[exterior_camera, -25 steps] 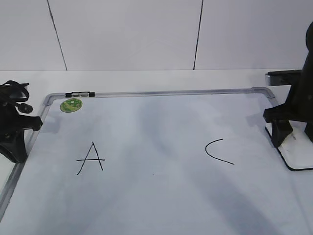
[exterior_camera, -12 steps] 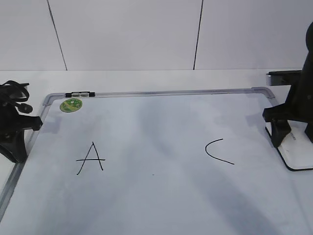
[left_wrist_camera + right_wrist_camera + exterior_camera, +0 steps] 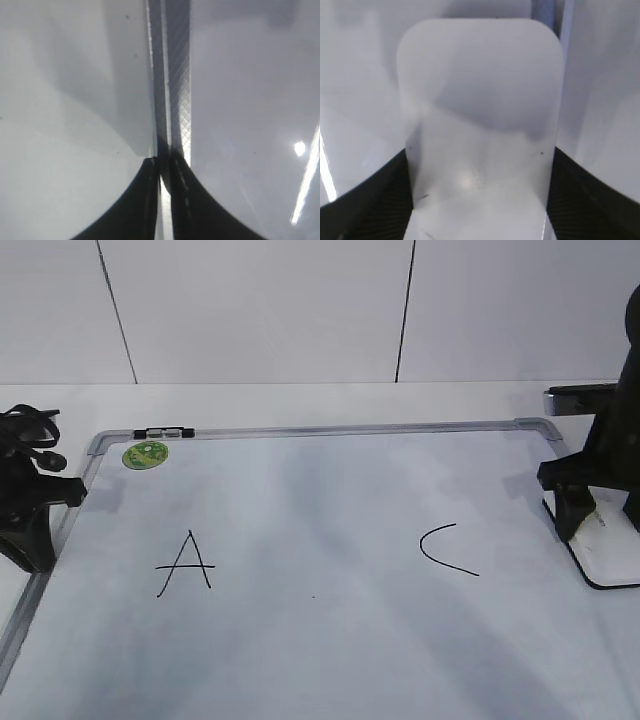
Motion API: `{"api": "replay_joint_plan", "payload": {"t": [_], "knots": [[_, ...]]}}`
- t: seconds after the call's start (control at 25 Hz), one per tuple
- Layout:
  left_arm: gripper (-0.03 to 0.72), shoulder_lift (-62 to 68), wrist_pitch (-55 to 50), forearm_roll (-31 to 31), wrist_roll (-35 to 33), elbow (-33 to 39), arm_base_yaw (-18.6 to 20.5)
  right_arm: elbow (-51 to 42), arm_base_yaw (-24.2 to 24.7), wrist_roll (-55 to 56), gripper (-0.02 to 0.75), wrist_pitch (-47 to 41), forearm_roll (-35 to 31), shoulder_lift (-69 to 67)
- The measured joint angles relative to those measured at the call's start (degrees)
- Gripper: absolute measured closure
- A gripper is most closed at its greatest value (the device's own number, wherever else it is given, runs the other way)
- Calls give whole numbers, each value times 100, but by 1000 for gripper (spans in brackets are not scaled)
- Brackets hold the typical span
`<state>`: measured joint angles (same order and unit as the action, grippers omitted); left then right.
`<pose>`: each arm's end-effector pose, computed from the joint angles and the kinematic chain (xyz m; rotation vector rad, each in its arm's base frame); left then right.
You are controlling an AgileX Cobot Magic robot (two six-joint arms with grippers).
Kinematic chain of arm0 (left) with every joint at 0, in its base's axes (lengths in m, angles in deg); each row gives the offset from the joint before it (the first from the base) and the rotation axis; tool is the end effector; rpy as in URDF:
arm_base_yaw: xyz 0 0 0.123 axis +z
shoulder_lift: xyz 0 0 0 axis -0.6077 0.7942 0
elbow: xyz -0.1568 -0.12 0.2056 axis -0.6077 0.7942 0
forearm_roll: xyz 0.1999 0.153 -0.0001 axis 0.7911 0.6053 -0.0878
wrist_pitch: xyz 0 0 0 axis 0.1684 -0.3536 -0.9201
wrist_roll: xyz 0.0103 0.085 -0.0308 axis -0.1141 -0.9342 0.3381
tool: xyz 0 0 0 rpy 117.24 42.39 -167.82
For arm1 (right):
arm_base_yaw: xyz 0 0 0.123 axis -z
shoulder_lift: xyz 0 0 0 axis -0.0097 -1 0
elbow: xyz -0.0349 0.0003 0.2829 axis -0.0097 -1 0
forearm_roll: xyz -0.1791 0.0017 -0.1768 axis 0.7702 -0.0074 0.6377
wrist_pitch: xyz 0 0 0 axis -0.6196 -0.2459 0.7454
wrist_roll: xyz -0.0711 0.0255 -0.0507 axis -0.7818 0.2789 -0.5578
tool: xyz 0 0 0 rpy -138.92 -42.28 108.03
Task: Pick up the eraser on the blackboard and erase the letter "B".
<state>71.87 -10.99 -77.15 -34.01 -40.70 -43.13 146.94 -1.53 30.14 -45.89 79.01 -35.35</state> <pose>0.3406 -0.0471 0.1544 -0.0168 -3.0597 0.2088 0.3640 0.0011 0.1816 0.0163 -3.1250 0.0873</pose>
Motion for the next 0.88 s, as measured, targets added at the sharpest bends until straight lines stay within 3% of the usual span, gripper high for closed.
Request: {"api": "replay_joint_plan", "payload": {"t": [0.12,0.32,0.88], "knots": [[648,0,0,0,0,0,0,0,0,0,170,0,0,0],[648,0,0,-11,0,0,0,0,0,0,87,-15,0,0],[645,0,0,-11,0,0,0,285,0,0,77,-456,31,-13]]}}
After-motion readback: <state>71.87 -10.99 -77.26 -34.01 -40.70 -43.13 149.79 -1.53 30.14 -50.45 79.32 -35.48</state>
